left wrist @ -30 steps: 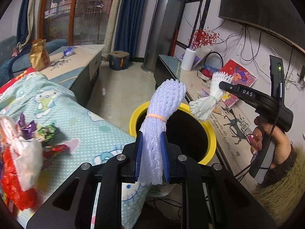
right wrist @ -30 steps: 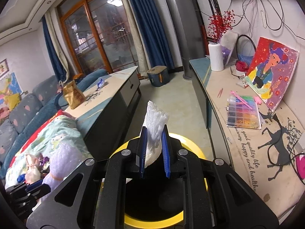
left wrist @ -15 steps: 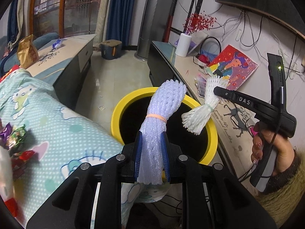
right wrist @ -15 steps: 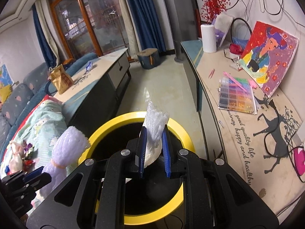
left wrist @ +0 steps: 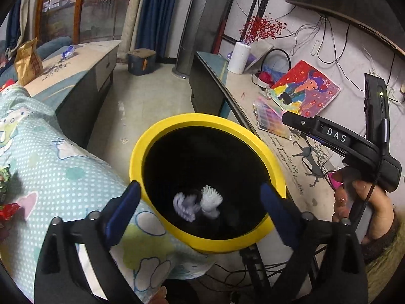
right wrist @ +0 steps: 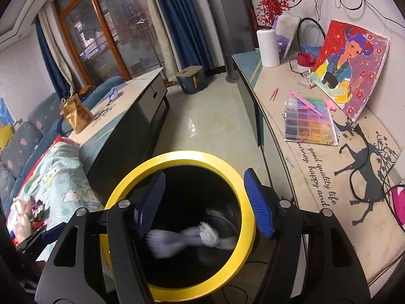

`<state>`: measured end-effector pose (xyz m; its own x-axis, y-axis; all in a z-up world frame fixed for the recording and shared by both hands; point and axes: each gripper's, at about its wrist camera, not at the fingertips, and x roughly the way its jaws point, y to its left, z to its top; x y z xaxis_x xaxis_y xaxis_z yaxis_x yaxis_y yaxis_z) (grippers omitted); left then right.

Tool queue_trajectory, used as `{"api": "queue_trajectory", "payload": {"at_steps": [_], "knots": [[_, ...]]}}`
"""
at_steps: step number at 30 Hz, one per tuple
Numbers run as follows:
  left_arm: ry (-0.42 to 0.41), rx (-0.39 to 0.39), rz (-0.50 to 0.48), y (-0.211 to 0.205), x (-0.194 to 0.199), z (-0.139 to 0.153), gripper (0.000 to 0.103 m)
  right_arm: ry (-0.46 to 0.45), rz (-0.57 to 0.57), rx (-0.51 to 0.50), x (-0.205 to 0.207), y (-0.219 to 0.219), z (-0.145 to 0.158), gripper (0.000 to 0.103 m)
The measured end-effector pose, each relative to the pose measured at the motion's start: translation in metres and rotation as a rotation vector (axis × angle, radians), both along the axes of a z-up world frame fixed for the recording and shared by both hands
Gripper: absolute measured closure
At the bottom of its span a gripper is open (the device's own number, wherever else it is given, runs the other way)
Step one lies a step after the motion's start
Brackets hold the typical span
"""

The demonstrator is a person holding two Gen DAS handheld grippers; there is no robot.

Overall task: Collect trash
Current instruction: 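Open both tools to drop the foam pieces into the bin, then move both tools back over the trash pile on the bed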

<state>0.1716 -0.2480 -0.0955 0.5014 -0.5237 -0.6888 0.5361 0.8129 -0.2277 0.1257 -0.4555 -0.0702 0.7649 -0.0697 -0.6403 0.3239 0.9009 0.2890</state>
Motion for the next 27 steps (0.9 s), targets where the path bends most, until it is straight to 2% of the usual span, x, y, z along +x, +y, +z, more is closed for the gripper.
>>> {"api": "queue_trajectory", "payload": {"at_steps": [3, 7, 13, 21, 27], "knots": [[-0.01, -0.018, 0.029, 0.009, -0.004, 0.005, 0.007, -0.009, 0.006, 0.001, 0.0, 0.003, 0.003, 0.044], [-0.024, -0.027, 0.065, 0.023, -0.007, 0.013, 0.007, -0.03, 0.015, -0.005, -0.001, 0.008, 0.011, 0.036], [-0.037, -0.048, 0.102, 0.039, -0.01, 0.023, 0.006, -0.056, 0.046, -0.025, -0.003, 0.021, 0.024, 0.033], [-0.085, -0.081, 0.162, 0.063, -0.016, 0.045, 0.007, -0.096, 0.074, -0.029, -0.007, 0.034, 0.042, 0.033], [-0.125, -0.075, 0.222, 0.085, -0.021, 0.057, 0.006, -0.112, 0.113, -0.042, -0.008, 0.052, 0.051, 0.032]]}}
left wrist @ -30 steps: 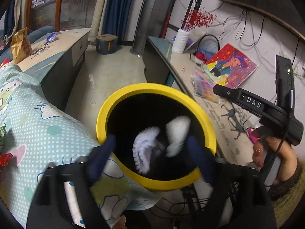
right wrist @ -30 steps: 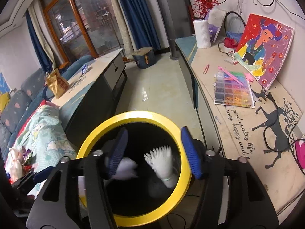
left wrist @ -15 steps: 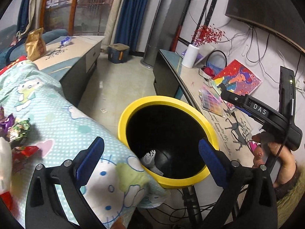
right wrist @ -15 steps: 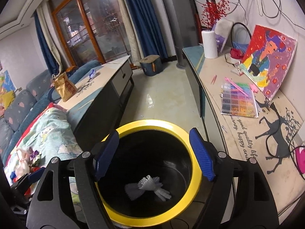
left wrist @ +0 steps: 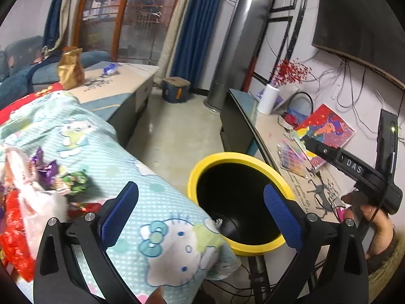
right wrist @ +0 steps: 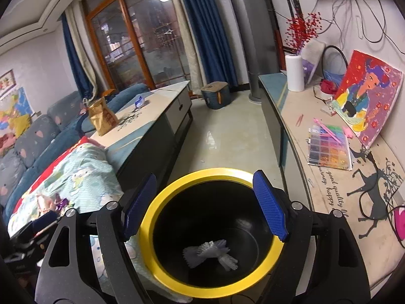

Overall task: Collect trash
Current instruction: 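Move both tools back over the trash pile on the bed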

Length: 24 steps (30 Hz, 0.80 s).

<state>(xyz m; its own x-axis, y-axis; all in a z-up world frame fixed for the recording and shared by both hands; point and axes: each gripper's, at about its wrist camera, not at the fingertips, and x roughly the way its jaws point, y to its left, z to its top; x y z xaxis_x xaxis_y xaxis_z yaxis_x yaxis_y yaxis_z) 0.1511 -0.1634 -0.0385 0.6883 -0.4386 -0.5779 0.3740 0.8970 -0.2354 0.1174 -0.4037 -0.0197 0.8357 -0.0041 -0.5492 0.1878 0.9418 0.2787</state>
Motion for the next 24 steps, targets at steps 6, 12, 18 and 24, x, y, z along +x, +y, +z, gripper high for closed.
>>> {"api": "queue_trajectory", "payload": {"at_steps": [6, 12, 18, 24], "knots": [[-0.036, -0.003, 0.058, 0.021, -0.006, 0.011, 0.006, -0.018, 0.054, -0.002, -0.002, 0.021, 0.007, 0.03], [-0.059, 0.002, 0.128, 0.049, -0.012, 0.017, 0.006, -0.034, 0.141, 0.004, -0.004, 0.054, 0.013, 0.029], [-0.09, 0.004, 0.21, 0.084, -0.019, 0.02, 0.006, -0.035, 0.228, 0.014, -0.006, 0.089, 0.016, 0.029], [-0.086, 0.01, 0.278, 0.113, -0.021, 0.016, 0.006, -0.036, 0.316, 0.01, -0.01, 0.122, 0.02, 0.029]]}}
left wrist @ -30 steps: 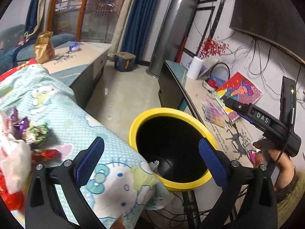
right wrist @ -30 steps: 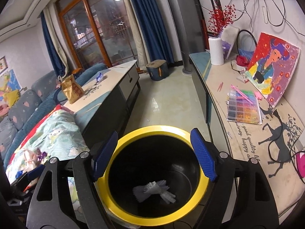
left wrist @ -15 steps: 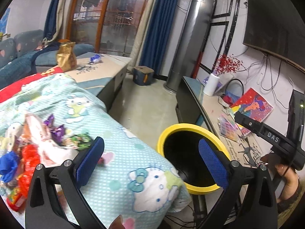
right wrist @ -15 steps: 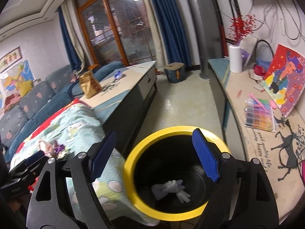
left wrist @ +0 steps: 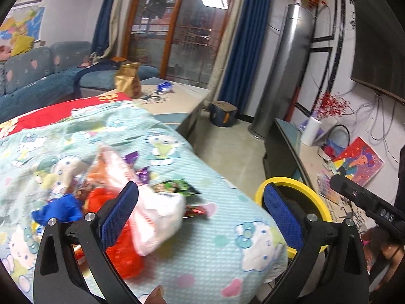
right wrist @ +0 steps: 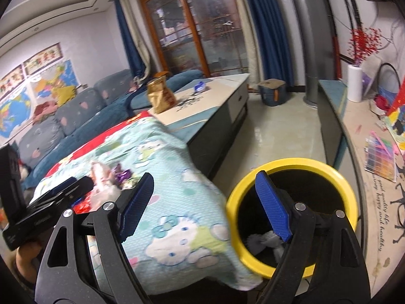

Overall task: Collect trash
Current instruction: 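Move both tools back over the trash pile on the bed, then grasp the blue plastic bag with the left tool while the right tool grasps the white printed plastic bag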

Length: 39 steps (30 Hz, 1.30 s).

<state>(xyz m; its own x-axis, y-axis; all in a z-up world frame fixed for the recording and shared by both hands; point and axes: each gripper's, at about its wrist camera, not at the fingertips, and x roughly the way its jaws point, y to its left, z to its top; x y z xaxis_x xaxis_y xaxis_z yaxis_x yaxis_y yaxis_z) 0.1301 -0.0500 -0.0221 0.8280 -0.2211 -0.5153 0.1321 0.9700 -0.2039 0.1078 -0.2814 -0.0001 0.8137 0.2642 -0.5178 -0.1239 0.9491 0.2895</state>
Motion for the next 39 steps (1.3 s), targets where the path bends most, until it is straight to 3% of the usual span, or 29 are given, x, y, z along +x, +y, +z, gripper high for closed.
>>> {"api": "queue_trajectory", "payload": {"at_steps": [22, 39], "knots": [[0.012, -0.021, 0.186, 0.085, -0.019, -0.005, 0.006, 0.044, 0.24, -0.018, -0.002, 0.098, -0.008, 0.029], [0.062, -0.026, 0.289, 0.14, -0.033, -0.019, 0.007, 0.114, 0.321, -0.018, 0.024, 0.146, -0.02, 0.029]]}}
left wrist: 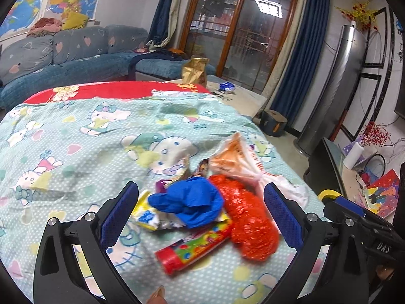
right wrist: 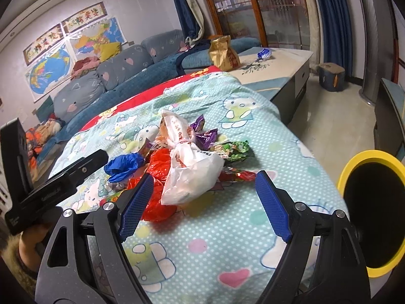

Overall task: Collect trash
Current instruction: 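Grasp the blue plastic bag with the left tool while the right tool grasps the white printed plastic bag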

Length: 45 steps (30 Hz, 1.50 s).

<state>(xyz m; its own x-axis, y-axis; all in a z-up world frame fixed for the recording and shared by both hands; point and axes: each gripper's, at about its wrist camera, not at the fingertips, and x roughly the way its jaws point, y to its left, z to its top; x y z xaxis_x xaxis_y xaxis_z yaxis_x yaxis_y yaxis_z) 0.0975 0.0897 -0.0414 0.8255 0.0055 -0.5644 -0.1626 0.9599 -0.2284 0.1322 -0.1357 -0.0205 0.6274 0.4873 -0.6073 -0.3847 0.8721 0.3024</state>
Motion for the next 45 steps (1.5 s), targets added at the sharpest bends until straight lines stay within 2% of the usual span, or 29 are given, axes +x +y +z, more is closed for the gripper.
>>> {"api": "queue_trajectory", "payload": {"at_steps": [6, 7, 9, 14, 17, 19, 20, 22, 24, 28, 34, 39, 45], "knots": [[0.022, -0.027, 0.01, 0.013, 0.0, -0.007, 0.009, 0.033, 0.005, 0.002, 0.01, 0.009, -0.007, 0.029], [0.022, -0.036, 0.004, 0.014, 0.0, -0.007, 0.018, 0.037, 0.004, 0.001, 0.011, 0.01, -0.007, 0.029], [0.034, -0.033, -0.002, 0.014, 0.004, -0.01, 0.025, 0.044, 0.008, -0.004, 0.013, 0.013, -0.009, 0.029], [0.078, -0.038, -0.04, 0.01, 0.015, -0.016, 0.029, 0.069, 0.013, -0.017, 0.019, 0.019, -0.014, 0.029], [0.103, -0.013, -0.049, 0.006, 0.02, -0.019, 0.037, 0.085, 0.02, -0.011, 0.021, 0.022, -0.019, 0.03], [0.113, 0.003, -0.053, 0.003, 0.022, -0.02, 0.045, 0.095, 0.021, -0.003, 0.023, 0.022, -0.02, 0.039], [0.119, 0.014, -0.058, 0.001, 0.023, -0.021, 0.053, 0.103, 0.028, 0.005, 0.024, 0.023, -0.02, 0.042], [0.139, 0.026, -0.063, -0.002, 0.025, -0.023, 0.068, 0.113, 0.035, 0.011, 0.025, 0.024, -0.023, 0.057], [0.149, 0.014, -0.07, -0.003, 0.026, -0.025, 0.075, 0.122, 0.036, 0.015, 0.026, 0.024, -0.025, 0.065], [0.147, 0.013, -0.071, -0.003, 0.024, -0.024, 0.088, 0.114, 0.018, 0.023, 0.023, 0.021, -0.025, 0.075], [0.092, 0.003, -0.075, -0.005, 0.016, -0.009, 0.093, 0.064, 0.005, 0.036, 0.016, 0.018, -0.019, 0.087], [0.021, -0.014, -0.085, -0.006, 0.009, 0.014, 0.094, -0.001, -0.025, 0.059, 0.009, 0.007, -0.005, 0.093], [-0.033, -0.015, -0.11, -0.015, 0.002, 0.036, 0.095, -0.045, -0.048, 0.081, 0.005, -0.004, 0.008, 0.094]]}}
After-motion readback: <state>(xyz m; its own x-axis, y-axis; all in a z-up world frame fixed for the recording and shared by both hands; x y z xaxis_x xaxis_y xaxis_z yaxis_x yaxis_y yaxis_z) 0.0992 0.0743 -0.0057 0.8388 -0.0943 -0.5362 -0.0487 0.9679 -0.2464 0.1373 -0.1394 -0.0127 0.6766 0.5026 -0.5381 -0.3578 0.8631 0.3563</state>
